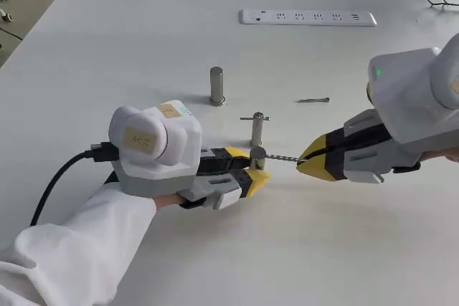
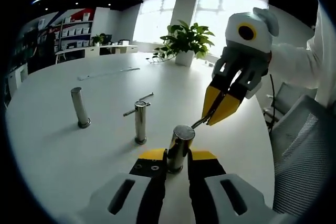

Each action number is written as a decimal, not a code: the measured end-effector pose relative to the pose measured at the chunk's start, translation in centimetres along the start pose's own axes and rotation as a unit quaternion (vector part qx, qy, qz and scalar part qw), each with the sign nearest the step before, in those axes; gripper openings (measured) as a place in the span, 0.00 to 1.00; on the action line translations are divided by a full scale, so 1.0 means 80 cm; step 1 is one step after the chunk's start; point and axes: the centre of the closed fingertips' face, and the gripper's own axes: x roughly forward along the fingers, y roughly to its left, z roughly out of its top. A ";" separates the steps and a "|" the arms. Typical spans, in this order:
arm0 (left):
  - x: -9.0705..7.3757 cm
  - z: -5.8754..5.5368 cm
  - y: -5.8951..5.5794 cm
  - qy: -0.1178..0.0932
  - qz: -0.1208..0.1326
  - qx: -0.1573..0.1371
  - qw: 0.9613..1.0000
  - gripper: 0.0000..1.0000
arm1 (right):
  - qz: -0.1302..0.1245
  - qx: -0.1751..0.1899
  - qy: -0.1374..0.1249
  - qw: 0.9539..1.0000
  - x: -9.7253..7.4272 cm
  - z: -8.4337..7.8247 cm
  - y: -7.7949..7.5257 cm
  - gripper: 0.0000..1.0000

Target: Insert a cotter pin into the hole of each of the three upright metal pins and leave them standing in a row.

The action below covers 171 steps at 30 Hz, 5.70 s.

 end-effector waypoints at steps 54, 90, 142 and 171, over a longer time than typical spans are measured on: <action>0.003 -0.016 0.004 0.020 0.005 0.007 1.000 0.13 | -0.012 -0.049 0.036 0.998 0.021 0.022 -0.005 0.00; -0.010 -0.007 0.004 0.006 -0.006 0.037 0.999 0.38 | -0.008 -0.028 -0.006 1.000 0.024 0.042 0.000 0.11; -0.069 0.004 -0.021 0.016 -0.065 0.036 0.997 0.99 | 0.050 -0.065 0.015 0.997 0.054 0.040 -0.003 0.08; -0.078 0.014 -0.004 0.008 -0.037 0.010 0.999 0.99 | 0.070 -0.120 0.026 0.990 0.001 0.006 -0.081 0.08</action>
